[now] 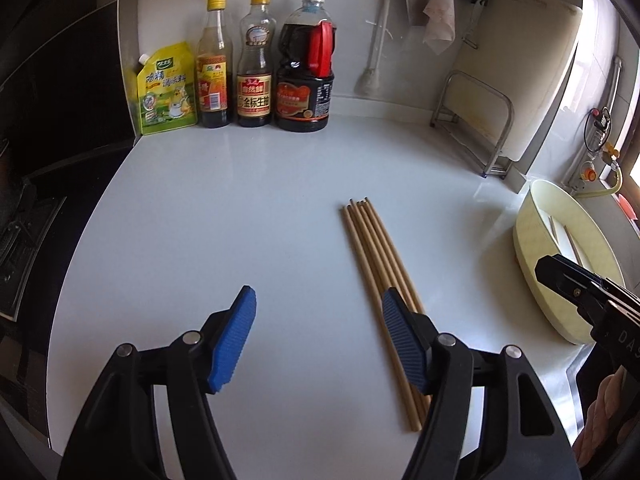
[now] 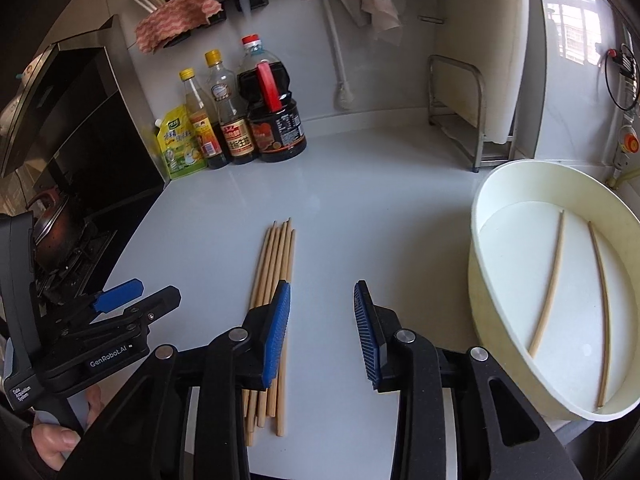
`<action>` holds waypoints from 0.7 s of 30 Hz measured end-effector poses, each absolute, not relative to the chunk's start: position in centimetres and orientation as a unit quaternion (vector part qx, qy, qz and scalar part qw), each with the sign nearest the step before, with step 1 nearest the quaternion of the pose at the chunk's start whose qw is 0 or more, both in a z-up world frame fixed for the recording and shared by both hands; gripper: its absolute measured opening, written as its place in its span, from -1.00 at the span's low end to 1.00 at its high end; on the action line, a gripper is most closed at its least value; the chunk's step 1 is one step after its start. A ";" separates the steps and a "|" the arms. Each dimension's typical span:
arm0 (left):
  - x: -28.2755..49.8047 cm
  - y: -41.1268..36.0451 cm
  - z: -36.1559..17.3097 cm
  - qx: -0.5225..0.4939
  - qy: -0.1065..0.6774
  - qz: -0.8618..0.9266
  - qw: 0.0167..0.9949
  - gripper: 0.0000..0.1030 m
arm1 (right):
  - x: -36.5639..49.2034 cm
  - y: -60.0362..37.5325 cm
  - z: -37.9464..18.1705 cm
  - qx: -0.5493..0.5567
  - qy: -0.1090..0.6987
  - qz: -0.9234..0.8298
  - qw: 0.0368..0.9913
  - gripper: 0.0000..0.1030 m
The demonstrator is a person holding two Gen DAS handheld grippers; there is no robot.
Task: Organize utensils
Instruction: 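Move both open tools back to the chopstick pile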
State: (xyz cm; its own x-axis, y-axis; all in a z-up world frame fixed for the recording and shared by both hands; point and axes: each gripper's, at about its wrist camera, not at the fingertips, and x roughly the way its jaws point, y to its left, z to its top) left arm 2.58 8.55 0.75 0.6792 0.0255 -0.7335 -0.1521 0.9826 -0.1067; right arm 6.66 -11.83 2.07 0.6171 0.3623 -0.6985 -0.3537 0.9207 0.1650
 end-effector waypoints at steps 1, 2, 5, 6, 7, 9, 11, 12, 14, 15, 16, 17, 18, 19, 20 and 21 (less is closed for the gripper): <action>2.4 8.8 0.5 -0.082 0.398 0.051 0.912 0.28 | 6.6 -11.4 1.7 0.001 0.392 0.204 0.897 -0.38; 2.1 9.0 0.2 -0.084 0.399 0.054 0.912 0.30 | 6.5 -10.9 1.3 -0.003 0.395 0.208 0.895 -0.37; 1.5 9.7 -0.6 -0.094 0.399 0.059 0.910 0.34 | 6.6 -9.7 0.0 -0.013 0.407 0.220 0.887 -0.37; 1.4 9.8 -0.9 -0.096 0.400 0.059 0.909 0.34 | 6.6 -9.3 -0.4 -0.019 0.410 0.221 0.885 -0.37; 1.3 9.9 -1.2 -0.097 0.402 0.059 0.909 0.34 | 6.7 -9.0 -0.8 -0.026 0.413 0.221 0.883 -0.37; 1.3 10.1 -1.8 -0.101 0.406 0.058 0.907 0.34 | 6.8 -8.6 -1.6 -0.034 0.420 0.220 0.880 -0.36; 1.4 10.2 -2.3 -0.104 0.409 0.054 0.905 0.34 | 7.0 -8.3 -2.4 -0.040 0.427 0.216 0.877 -0.34; 1.5 10.2 -2.4 -0.104 0.411 0.053 0.904 0.34 | 7.2 -8.2 -2.8 -0.042 0.431 0.214 0.876 -0.34; 1.7 10.3 -2.7 -0.105 0.413 0.051 0.903 0.34 | 7.5 -8.2 -3.6 -0.045 0.440 0.210 0.872 -0.34; 1.8 10.3 -2.8 -0.105 0.413 0.051 0.903 0.34 | 7.7 -8.2 -4.0 -0.046 0.444 0.208 0.870 -0.34; 1.8 10.3 -2.9 -0.104 0.413 0.051 0.903 0.34 | 7.9 -8.2 -4.3 -0.047 0.448 0.207 0.868 -0.34; 1.9 10.4 -3.0 -0.104 0.414 0.051 0.903 0.34 | 8.0 -8.2 -4.6 -0.049 0.451 0.205 0.867 -0.34; 1.9 10.4 -3.0 -0.104 0.414 0.051 0.903 0.34 | 8.1 -8.2 -4.7 -0.051 0.452 0.203 0.867 -0.34; 2.1 10.4 -3.2 -0.104 0.415 0.051 0.902 0.34 | 8.2 -8.2 -4.8 -0.053 0.453 0.202 0.867 -0.34; 2.2 10.4 -3.3 -0.103 0.416 0.051 0.902 0.34 | 8.4 -8.2 -4.9 -0.054 0.453 0.200 0.867 -0.34; 2.3 10.4 -3.4 -0.103 0.417 0.050 0.902 0.34 | 8.5 -8.2 -5.0 -0.055 0.454 0.199 0.867 -0.34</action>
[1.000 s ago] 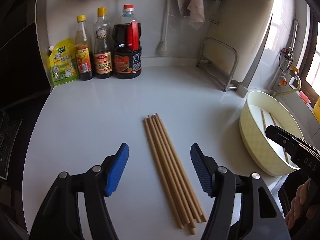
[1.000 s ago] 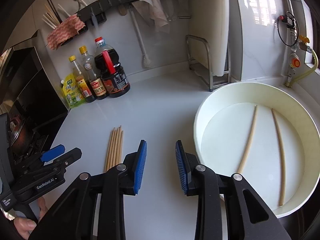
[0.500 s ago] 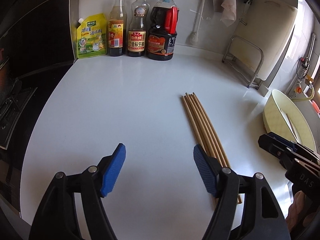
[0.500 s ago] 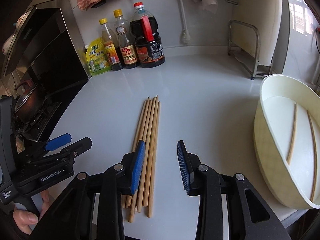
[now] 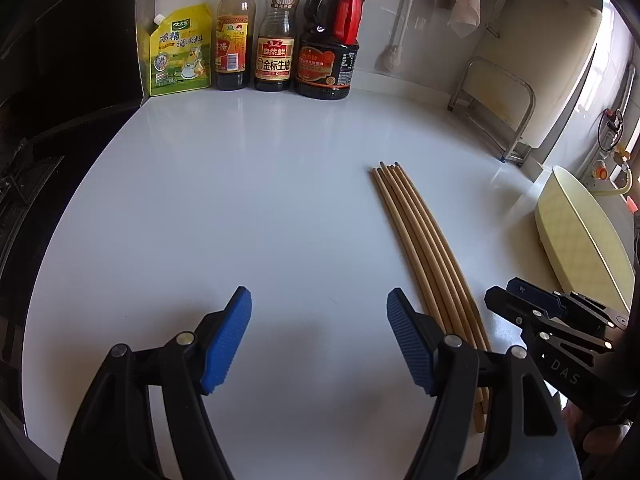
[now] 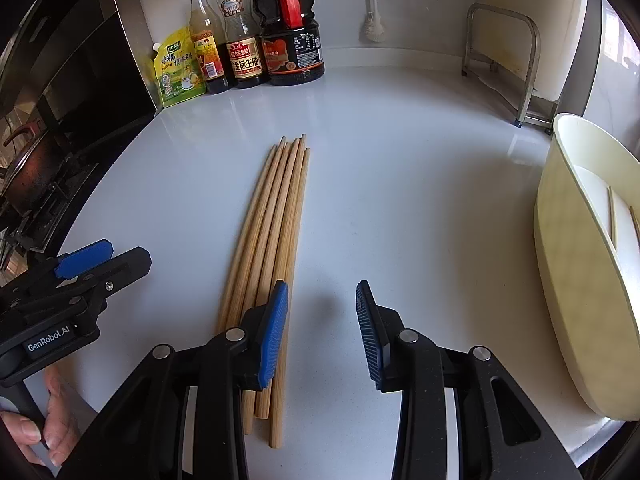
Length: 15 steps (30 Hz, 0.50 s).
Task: Organize utensils
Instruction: 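Move both open tools back to the chopstick pile, then grasp one chopstick with the right tool while the left tool grasps another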
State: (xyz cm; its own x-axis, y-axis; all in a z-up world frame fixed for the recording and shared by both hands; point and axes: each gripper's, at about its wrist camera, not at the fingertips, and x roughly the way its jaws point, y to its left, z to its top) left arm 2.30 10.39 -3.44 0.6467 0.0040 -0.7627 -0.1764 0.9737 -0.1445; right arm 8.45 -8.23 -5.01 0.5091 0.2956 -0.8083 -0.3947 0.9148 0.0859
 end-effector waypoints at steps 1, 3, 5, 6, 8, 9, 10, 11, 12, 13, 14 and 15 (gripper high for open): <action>2.4 10.4 -3.6 -0.103 0.419 0.049 0.901 0.34 | 8.5 -8.2 -5.1 -0.057 0.454 0.197 0.867 -0.34; 2.6 10.3 -3.7 -0.101 0.421 0.049 0.900 0.34 | 8.6 -8.1 -5.4 -0.060 0.457 0.195 0.866 -0.34; 2.7 10.3 -3.8 -0.099 0.421 0.049 0.900 0.34 | 8.7 -8.1 -5.5 -0.063 0.458 0.193 0.865 -0.34; 2.8 10.2 -3.8 -0.097 0.421 0.050 0.900 0.34 | 8.7 -8.0 -5.6 -0.066 0.458 0.192 0.865 -0.34; 2.8 10.1 -3.9 -0.093 0.421 0.052 0.901 0.34 | 8.6 -7.9 -5.7 -0.071 0.458 0.192 0.865 -0.34; 2.9 10.1 -4.0 -0.091 0.423 0.053 0.900 0.34 | 8.5 -7.8 -5.7 -0.073 0.458 0.193 0.865 -0.34; 3.0 10.0 -4.0 -0.088 0.425 0.053 0.899 0.34 | 8.4 -7.7 -5.7 -0.075 0.457 0.194 0.865 -0.34; 3.1 9.9 -4.1 -0.085 0.427 0.054 0.898 0.34 | 8.4 -7.6 -5.6 -0.077 0.456 0.195 0.865 -0.34; 3.1 9.9 -4.2 -0.081 0.430 0.054 0.898 0.34 | 8.3 -7.5 -5.6 -0.078 0.456 0.197 0.864 -0.34; 3.1 9.8 -4.3 -0.079 0.431 0.055 0.897 0.34 | 8.3 -7.4 -5.6 -0.078 0.456 0.198 0.864 -0.34; 3.1 9.8 -4.3 -0.077 0.431 0.055 0.897 0.34 | 8.2 -7.4 -5.6 -0.079 0.456 0.198 0.864 -0.34; 3.1 9.8 -4.3 -0.076 0.431 0.056 0.897 0.34 | 8.2 -7.3 -5.6 -0.080 0.456 0.199 0.864 -0.34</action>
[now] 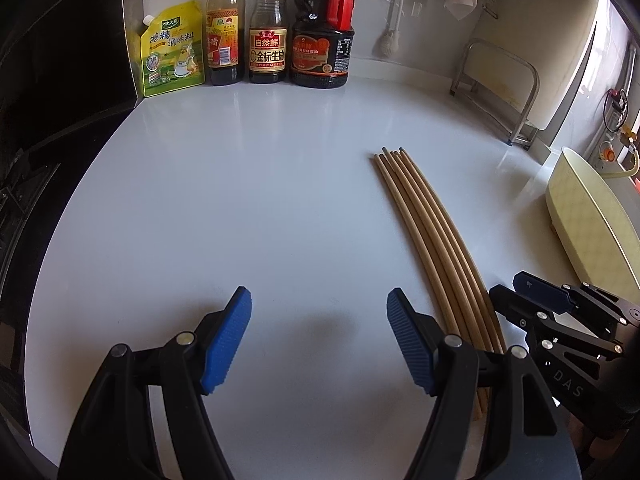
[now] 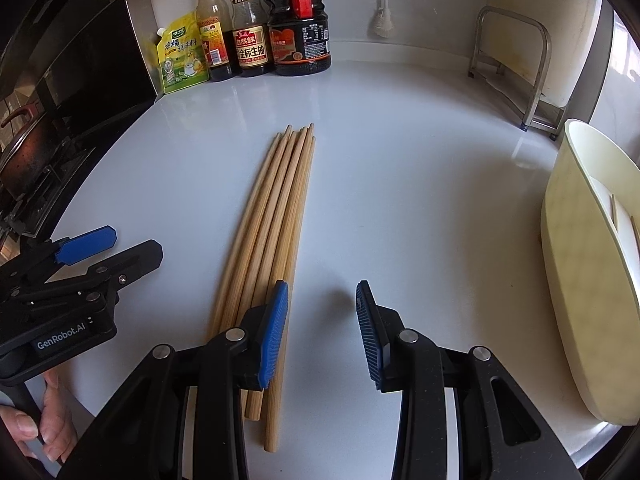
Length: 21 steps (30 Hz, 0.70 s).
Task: Organize utensils
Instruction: 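Grasp one chopstick with the right tool while the left tool grasps another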
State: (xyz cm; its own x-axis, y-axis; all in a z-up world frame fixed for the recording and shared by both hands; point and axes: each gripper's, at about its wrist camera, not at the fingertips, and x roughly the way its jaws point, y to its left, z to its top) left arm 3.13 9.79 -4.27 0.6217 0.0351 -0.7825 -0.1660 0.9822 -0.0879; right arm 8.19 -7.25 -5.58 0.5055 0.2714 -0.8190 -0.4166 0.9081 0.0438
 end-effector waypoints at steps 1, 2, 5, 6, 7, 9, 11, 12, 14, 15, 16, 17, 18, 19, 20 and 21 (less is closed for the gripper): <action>3.1 9.8 -4.3 -0.075 0.431 0.057 0.897 0.34 | 8.1 -7.2 -5.6 -0.079 0.456 0.201 0.864 -0.34; 3.1 9.8 -4.2 -0.075 0.431 0.058 0.897 0.34 | 8.1 -7.1 -5.6 -0.079 0.456 0.202 0.863 -0.34; 3.1 9.9 -4.2 -0.073 0.431 0.060 0.897 0.34 | 7.9 -6.8 -5.6 -0.084 0.456 0.207 0.861 -0.34; 3.1 9.9 -4.2 -0.073 0.431 0.060 0.897 0.34 | 7.8 -6.7 -5.6 -0.086 0.456 0.208 0.861 -0.34; 3.0 10.0 -4.3 -0.073 0.432 0.061 0.897 0.34 | 7.8 -6.5 -5.6 -0.087 0.456 0.209 0.861 -0.34; 3.1 10.1 -4.4 -0.073 0.433 0.064 0.896 0.34 | 7.7 -6.4 -5.6 -0.089 0.455 0.211 0.861 -0.34; 3.2 10.3 -4.6 -0.074 0.435 0.066 0.895 0.34 | 7.7 -6.4 -5.6 -0.091 0.454 0.208 0.862 -0.34; 3.3 10.3 -4.6 -0.075 0.436 0.067 0.894 0.34 | 7.8 -6.4 -5.6 -0.090 0.454 0.206 0.862 -0.34; 3.3 10.4 -4.7 -0.075 0.437 0.067 0.894 0.34 | 7.9 -6.6 -5.7 -0.089 0.455 0.202 0.863 -0.34; 3.3 10.4 -4.8 -0.074 0.437 0.068 0.894 0.34 | 8.0 -6.6 -5.8 -0.089 0.454 0.200 0.863 -0.34; 3.4 10.5 -4.8 -0.073 0.437 0.068 0.894 0.34 | 8.0 -6.6 -5.8 -0.090 0.454 0.198 0.864 -0.34; 3.4 10.5 -4.8 -0.073 0.437 0.068 0.894 0.35 | 8.0 -6.6 -5.9 -0.093 0.454 0.196 0.864 -0.34; 3.5 10.6 -4.9 -0.073 0.438 0.069 0.894 0.37 | 7.9 -6.6 -5.9 -0.095 0.454 0.194 0.864 -0.34; 3.5 10.6 -5.0 -0.073 0.438 0.070 0.893 0.38 | 8.0 -6.6 -6.0 -0.097 0.454 0.192 0.865 -0.34; 3.5 10.7 -5.0 -0.072 0.438 0.071 0.893 0.38 | 8.0 -6.7 -6.0 -0.098 0.453 0.189 0.866 -0.34; 3.6 10.7 -5.1 -0.072 0.439 0.072 0.893 0.38 | 8.0 -6.8 -6.1 -0.098 0.452 0.188 0.866 -0.34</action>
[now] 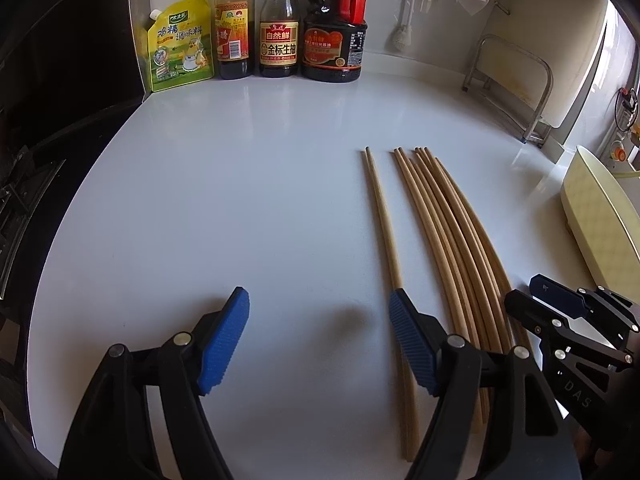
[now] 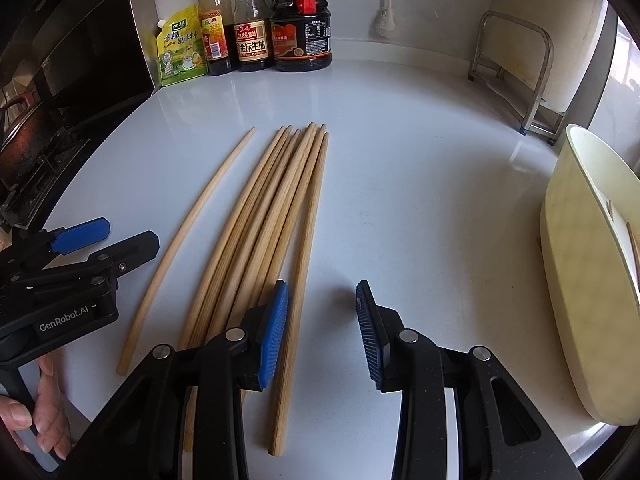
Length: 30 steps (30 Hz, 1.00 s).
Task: Organize utensils
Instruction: 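Grasp one chopstick with the right tool while the left tool grasps another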
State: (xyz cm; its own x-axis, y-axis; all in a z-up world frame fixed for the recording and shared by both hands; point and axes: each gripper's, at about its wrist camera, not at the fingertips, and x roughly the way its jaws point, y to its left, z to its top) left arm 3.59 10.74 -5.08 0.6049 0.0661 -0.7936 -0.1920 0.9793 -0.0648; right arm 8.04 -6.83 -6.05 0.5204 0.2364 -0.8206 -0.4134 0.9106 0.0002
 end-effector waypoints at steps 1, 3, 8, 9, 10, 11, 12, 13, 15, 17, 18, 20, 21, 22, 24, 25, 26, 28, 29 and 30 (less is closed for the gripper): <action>3.6 10.8 -5.1 -0.072 0.439 0.073 0.893 0.38 | 8.1 -7.0 -6.0 -0.097 0.452 0.186 0.867 -0.34; 3.7 11.0 -5.2 -0.072 0.439 0.074 0.892 0.38 | 8.3 -7.3 -6.1 -0.095 0.452 0.180 0.869 -0.34; 4.0 11.1 -5.0 -0.066 0.438 0.077 0.893 0.38 | 8.8 -8.2 -6.2 -0.089 0.451 0.167 0.872 -0.34; 4.1 11.2 -4.9 -0.064 0.437 0.078 0.894 0.38 | 8.8 -8.3 -6.2 -0.089 0.451 0.165 0.872 -0.34; 4.0 11.3 -4.8 -0.064 0.434 0.078 0.895 0.40 | 8.9 -8.3 -6.2 -0.087 0.451 0.164 0.873 -0.34; 4.0 11.4 -4.7 -0.065 0.433 0.079 0.896 0.42 | 9.0 -8.5 -6.2 -0.086 0.452 0.164 0.873 -0.34; 4.0 11.6 -4.6 -0.067 0.430 0.079 0.897 0.49 | 9.0 -8.6 -6.2 -0.084 0.452 0.165 0.873 -0.34; 4.0 11.8 -4.6 -0.070 0.429 0.078 0.897 0.58 | 9.0 -8.6 -6.2 -0.082 0.452 0.164 0.873 -0.34; 4.2 12.0 -4.5 -0.074 0.429 0.076 0.897 0.67 | 9.2 -8.8 -6.2 -0.079 0.453 0.165 0.873 -0.34; 4.5 11.9 -4.5 -0.069 0.431 0.075 0.896 0.67 | 9.2 -8.9 -6.2 -0.077 0.452 0.166 0.873 -0.34; 4.6 11.7 -4.5 -0.065 0.432 0.076 0.896 0.68 | 9.2 -8.9 -6.2 -0.077 0.451 0.166 0.873 -0.34; 4.9 11.4 -4.6 -0.058 0.434 0.076 0.896 0.70 | 9.3 -8.9 -6.2 -0.076 0.449 0.167 0.874 -0.24; 5.0 11.2 -4.7 -0.055 0.436 0.077 0.895 0.71 | 9.3 -8.9 -6.2 -0.076 0.447 0.167 0.875 -0.18; 5.2 11.1 -4.8 -0.052 0.438 0.078 0.894 0.71 | 9.4 -8.9 -6.3 -0.076 0.447 0.168 0.875 -0.18; 5.4 10.9 -5.0 -0.049 0.441 0.079 0.893 0.71 | 9.5 -8.8 -6.4 -0.078 0.447 0.168 0.875 -0.18; 5.5 10.9 -5.1 -0.047 0.442 0.080 0.892 0.71 | 9.6 -8.8 -6.4 -0.079 0.446 0.168 0.876 -0.18; 5.6 10.9 -5.1 -0.046 0.442 0.082 0.892 0.71 | 9.6 -8.7 -6.3 -0.081 0.445 0.167 0.876 -0.18; 5.7 10.9 -5.1 -0.042 0.442 0.086 0.892 0.71 | 9.7 -8.5 -6.3 -0.088 0.442 0.163 0.878 -0.18; 5.8 10.9 -5.1 -0.041 0.441 0.089 0.892 0.71 | 9.8 -8.4 -6.3 -0.091 0.440 0.161 0.879 -0.18; 5.9 10.9 -5.2 -0.039 0.442 0.090 0.892 0.71 | 9.9 -8.3 -6.3 -0.094 0.440 0.158 0.879 -0.18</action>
State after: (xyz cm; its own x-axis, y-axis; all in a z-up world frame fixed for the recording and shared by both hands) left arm 5.93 10.89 -5.16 0.5937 0.1258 -0.7948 -0.1950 0.9808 0.0096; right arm 9.87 -8.31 -6.35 0.5629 0.1956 -0.8030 -0.3613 0.9321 -0.0262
